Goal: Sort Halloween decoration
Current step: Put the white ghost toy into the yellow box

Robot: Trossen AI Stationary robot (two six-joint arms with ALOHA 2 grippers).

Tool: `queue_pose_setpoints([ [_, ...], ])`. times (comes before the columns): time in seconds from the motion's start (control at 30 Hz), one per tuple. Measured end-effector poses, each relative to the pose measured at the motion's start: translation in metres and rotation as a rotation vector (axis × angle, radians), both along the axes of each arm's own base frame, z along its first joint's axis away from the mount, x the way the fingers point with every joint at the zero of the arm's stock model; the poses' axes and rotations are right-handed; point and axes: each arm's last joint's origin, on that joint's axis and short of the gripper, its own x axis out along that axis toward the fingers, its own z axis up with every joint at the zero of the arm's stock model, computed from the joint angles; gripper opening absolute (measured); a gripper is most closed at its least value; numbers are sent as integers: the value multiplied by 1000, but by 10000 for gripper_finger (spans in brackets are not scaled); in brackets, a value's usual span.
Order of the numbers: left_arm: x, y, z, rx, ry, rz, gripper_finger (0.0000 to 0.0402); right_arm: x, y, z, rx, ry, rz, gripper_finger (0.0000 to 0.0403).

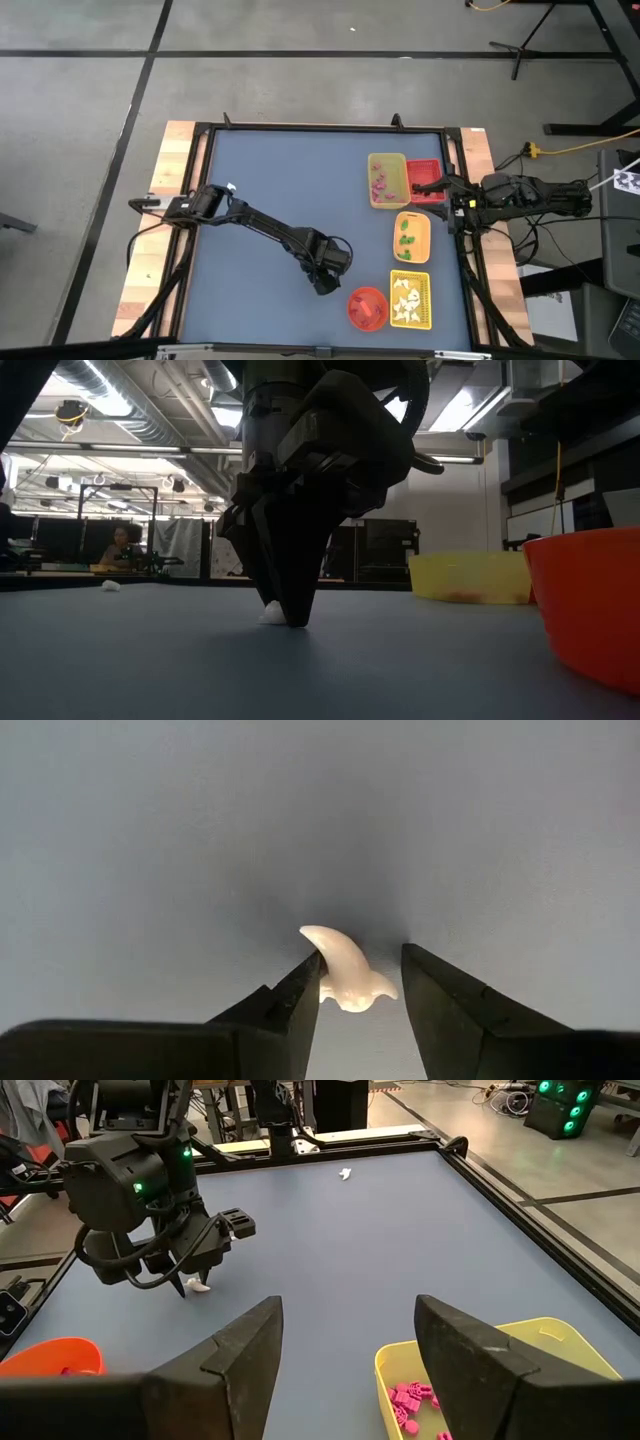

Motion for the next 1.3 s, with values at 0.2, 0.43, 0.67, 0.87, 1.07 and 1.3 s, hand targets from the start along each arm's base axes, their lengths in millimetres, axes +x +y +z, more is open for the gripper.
queue_pose_setpoints([
  [0.2, 0, 0, 0, 2, 6, 0, 94, 0, 0, 0, 0, 0, 0, 225],
  [0.43, -1, 0, -2, -9, 10, -2, 52, 0, 0, 0, 0, 0, 0, 225],
  [0.67, -1, 0, -2, -17, 13, -4, 35, 0, 0, 0, 0, 0, 0, 225],
  [0.87, -1, 0, -2, -17, 14, -3, 34, 0, 0, 0, 0, 0, 0, 225],
  [1.07, 0, 1, 0, -19, 7, -12, 34, 0, 0, 0, 0, 0, 0, 225],
  [1.3, -1, 5, 11, -12, -26, -26, 33, 0, 0, 0, 0, 0, 0, 225],
])
